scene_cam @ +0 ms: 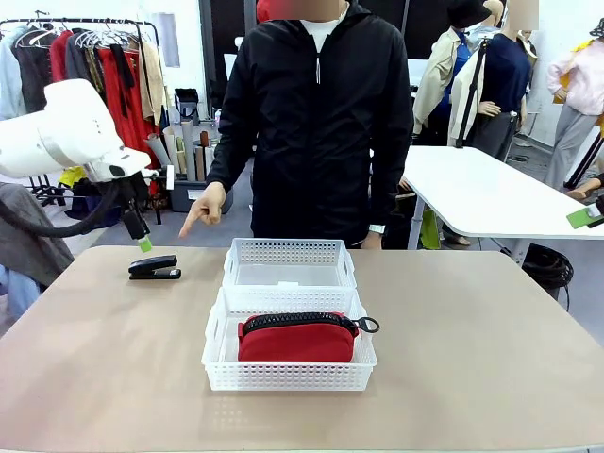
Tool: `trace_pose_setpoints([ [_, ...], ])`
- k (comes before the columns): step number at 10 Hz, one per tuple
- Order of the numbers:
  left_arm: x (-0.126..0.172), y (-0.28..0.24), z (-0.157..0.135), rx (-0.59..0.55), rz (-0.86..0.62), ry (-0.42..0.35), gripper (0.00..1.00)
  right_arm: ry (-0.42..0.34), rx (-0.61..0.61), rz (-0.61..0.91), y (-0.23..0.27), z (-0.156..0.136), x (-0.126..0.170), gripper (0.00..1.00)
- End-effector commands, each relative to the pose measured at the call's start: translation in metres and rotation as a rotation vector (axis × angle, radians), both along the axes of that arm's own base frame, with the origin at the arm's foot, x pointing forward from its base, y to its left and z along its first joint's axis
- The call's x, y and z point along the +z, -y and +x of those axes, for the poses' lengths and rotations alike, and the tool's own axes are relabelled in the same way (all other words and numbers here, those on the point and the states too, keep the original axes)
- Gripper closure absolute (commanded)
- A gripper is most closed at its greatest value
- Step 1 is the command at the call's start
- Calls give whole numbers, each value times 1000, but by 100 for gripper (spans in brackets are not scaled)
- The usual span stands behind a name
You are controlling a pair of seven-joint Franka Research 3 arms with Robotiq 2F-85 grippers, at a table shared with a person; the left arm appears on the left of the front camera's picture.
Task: Distribute items into two baskets.
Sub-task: Pick up the Stapler that the person points to.
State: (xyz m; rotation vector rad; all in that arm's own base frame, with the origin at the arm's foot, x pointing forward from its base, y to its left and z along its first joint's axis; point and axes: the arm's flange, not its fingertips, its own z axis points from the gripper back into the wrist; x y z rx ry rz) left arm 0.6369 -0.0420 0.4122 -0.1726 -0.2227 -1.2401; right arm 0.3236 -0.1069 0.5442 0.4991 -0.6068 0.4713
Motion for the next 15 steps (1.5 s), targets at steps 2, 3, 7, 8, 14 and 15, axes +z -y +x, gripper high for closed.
trace_pose_setpoints([
  [2,-16,0,-8,-75,26,92,0,-2,-6,3,0,1,1,0],
  [3,-21,1,-9,-98,42,87,0,-2,-6,3,0,1,1,0],
  [7,-28,3,-7,-135,107,21,0,-2,-6,3,0,1,1,0],
  [8,-27,6,-6,-105,55,39,0,-2,-6,3,0,1,1,0],
  [14,-33,7,-10,-189,111,61,0,-2,-6,3,0,1,1,0],
  [15,-33,10,-9,-231,100,94,0,-2,-6,3,0,1,1,0],
])
